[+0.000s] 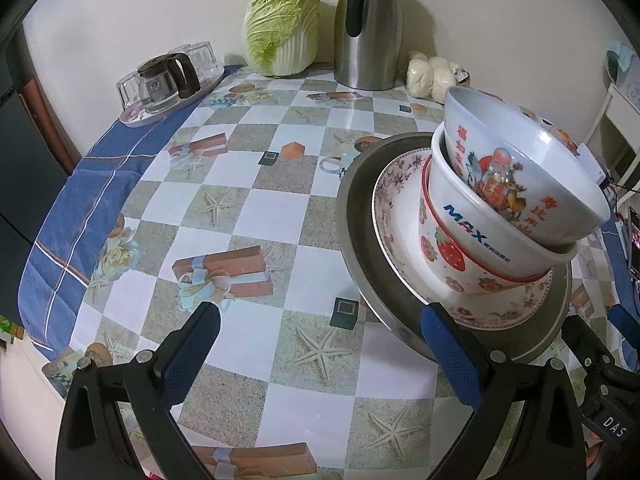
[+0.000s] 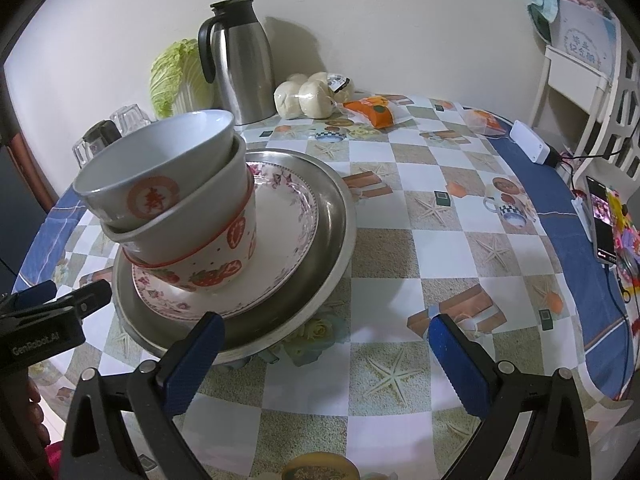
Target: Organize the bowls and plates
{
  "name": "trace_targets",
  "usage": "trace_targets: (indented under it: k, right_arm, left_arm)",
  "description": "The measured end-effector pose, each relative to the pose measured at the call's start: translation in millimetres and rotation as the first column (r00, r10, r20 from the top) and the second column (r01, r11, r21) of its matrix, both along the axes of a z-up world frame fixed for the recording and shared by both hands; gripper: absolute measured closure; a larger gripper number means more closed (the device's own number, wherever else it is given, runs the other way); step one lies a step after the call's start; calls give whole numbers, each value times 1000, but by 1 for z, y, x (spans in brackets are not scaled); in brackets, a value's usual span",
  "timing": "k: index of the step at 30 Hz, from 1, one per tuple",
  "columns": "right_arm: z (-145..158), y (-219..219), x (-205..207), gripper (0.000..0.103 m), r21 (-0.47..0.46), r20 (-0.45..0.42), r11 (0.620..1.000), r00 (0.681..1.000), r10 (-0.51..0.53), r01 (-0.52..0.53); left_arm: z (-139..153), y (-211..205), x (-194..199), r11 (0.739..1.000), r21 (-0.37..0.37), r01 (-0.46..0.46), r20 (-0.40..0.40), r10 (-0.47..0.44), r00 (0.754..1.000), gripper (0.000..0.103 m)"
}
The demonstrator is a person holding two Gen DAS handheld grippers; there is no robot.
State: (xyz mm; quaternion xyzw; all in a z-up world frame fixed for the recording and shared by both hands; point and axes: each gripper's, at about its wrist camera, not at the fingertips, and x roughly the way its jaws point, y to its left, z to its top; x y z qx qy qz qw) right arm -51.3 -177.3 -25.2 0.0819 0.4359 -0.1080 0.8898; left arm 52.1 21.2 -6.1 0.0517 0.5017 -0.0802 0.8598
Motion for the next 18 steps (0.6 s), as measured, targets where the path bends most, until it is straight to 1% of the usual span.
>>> trace_targets:
  k: [10,14,18]
  right_arm:
    - [-1,1,0,0,-3,-5,1000,1000,5,-5]
    - [-2,1,1,0,-6,-11,1000,1000,10,-10]
    - [-2,1,1,0,-6,-12,1000,1000,10,-10]
  left_arm:
    - [-1,2,0,1000,13,-7,-2,7,1000,2]
    - [2,2,-3,1000,23,-8,32,7,999,2]
    - [2,2,-2,1000,15,-6,25,5,1000,2]
